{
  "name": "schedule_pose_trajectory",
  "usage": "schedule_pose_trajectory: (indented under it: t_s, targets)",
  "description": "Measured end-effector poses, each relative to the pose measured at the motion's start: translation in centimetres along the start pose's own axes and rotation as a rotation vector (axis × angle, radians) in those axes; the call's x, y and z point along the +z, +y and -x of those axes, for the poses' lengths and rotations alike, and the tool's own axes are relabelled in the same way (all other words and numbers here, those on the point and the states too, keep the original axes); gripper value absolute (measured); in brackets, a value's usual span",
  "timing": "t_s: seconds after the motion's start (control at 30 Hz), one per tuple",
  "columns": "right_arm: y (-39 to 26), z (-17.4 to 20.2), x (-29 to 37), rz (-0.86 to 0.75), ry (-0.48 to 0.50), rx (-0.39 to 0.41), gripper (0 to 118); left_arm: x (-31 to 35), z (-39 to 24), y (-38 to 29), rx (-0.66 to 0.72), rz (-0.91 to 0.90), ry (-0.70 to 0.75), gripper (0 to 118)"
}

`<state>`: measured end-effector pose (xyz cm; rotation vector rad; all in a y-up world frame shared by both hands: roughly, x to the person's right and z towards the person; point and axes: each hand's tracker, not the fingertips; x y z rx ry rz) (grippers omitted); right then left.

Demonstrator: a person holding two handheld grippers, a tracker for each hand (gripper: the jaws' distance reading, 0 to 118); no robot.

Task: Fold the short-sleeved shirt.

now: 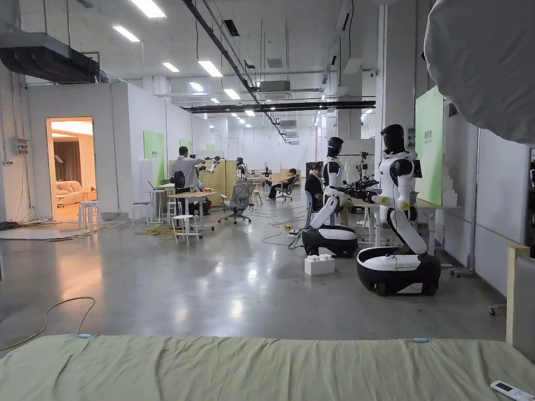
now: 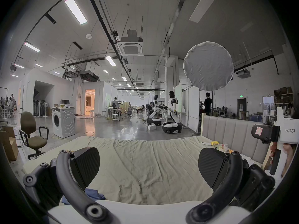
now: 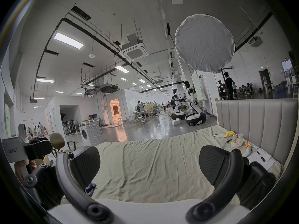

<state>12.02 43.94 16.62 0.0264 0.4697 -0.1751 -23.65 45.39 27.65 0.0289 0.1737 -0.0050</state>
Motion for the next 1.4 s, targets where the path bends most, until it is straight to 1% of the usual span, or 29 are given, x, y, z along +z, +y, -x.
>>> schedule_pose_trajectory:
  t_s: [0.2, 0.27, 0.33, 0.37, 0.43, 0.5, 0.57, 0.6, 0.63, 0.67, 0.73, 0.83, 0.93, 1.0, 1.03, 1.07, 1.13, 1.23, 1.3, 1.33, 1.4]
  targets:
    - [-0.1, -0.2, -0.2, 0.016, -0.016, -0.032, 118, 0.2, 0.5, -0.2, -0.004, -0.004, 0.004, 118]
    - [0.1, -0.1, -0.6, 0.044, -0.023, -0.068, 118, 0.2, 0.8, -0.1, -0.004, -0.02, 0.004, 118]
    - [0.6, 0.1, -0.9, 0.098, -0.067, -0.18, 118, 0.2, 0.8, 0.3, 0.0, -0.025, -0.007, 118]
    - [1.2, 0.3, -1.0, 0.114, -0.093, -0.221, 118, 0.2, 0.6, 0.4, 0.004, -0.03, -0.006, 118]
    - [1.8, 0.6, -1.2, 0.149, -0.115, -0.283, 118, 0.3, 0.9, 0.5, 0.005, -0.03, 0.003, 118]
    - [2.3, 1.1, -1.3, 0.209, -0.142, -0.311, 118, 0.2, 0.6, 0.7, 0.015, -0.025, 0.001, 118]
    - [2.6, 2.0, -1.3, 0.228, -0.163, -0.295, 118, 0.3, 0.6, 0.7, 0.027, -0.029, -0.004, 118]
    - [2.6, 2.3, -1.2, 0.224, -0.155, -0.286, 118, 0.3, 0.4, 0.8, 0.031, -0.03, -0.003, 118]
    - [2.6, 2.5, -1.2, 0.23, -0.136, -0.259, 118, 0.3, 0.3, 0.8, 0.032, -0.03, -0.004, 118]
    - [2.7, 2.6, -1.3, 0.247, -0.101, -0.249, 118, 0.3, 0.3, 0.8, 0.032, -0.031, -0.005, 118]
    - [2.7, 3.1, -1.0, 0.222, -0.088, -0.249, 118, 0.2, 0.1, 0.9, 0.027, -0.029, -0.006, 118]
    - [2.9, 3.9, -0.8, 0.203, -0.109, -0.228, 118, 0.2, 0.0, 0.9, 0.022, -0.027, -0.013, 118]
    - [3.1, 3.8, -1.1, 0.209, -0.107, -0.187, 118, 0.2, -0.1, 0.8, 0.02, -0.024, -0.015, 118]
    - [3.2, 3.9, -1.0, 0.176, -0.14, -0.157, 118, 0.2, -0.1, 0.8, 0.023, -0.023, -0.014, 118]
    - [3.1, 3.9, -0.9, 0.157, -0.178, -0.149, 118, 0.2, 0.0, 0.7, 0.025, -0.022, -0.014, 118]
    - [3.0, 3.9, -0.9, 0.15, -0.203, -0.155, 118, 0.2, 0.0, 0.7, 0.028, -0.02, -0.014, 118]
    - [2.7, 4.0, -1.0, 0.163, -0.219, -0.155, 118, 0.2, 0.0, 0.6, 0.034, -0.016, -0.012, 118]
    - [2.1, 4.0, -0.8, 0.157, -0.182, -0.13, 118, 0.2, 0.0, 0.6, 0.033, -0.012, -0.012, 118]
    - [1.9, 3.7, -0.8, 0.128, -0.133, -0.152, 118, 0.2, 0.1, 0.3, 0.03, -0.011, -0.015, 118]
    - [1.8, 3.4, -0.9, 0.137, -0.101, -0.156, 118, 0.2, 0.1, 0.3, 0.028, -0.01, -0.016, 118]
    - [1.7, 2.8, -0.7, 0.074, -0.03, -0.111, 118, 0.2, 0.0, 0.4, 0.024, -0.012, -0.015, 118]
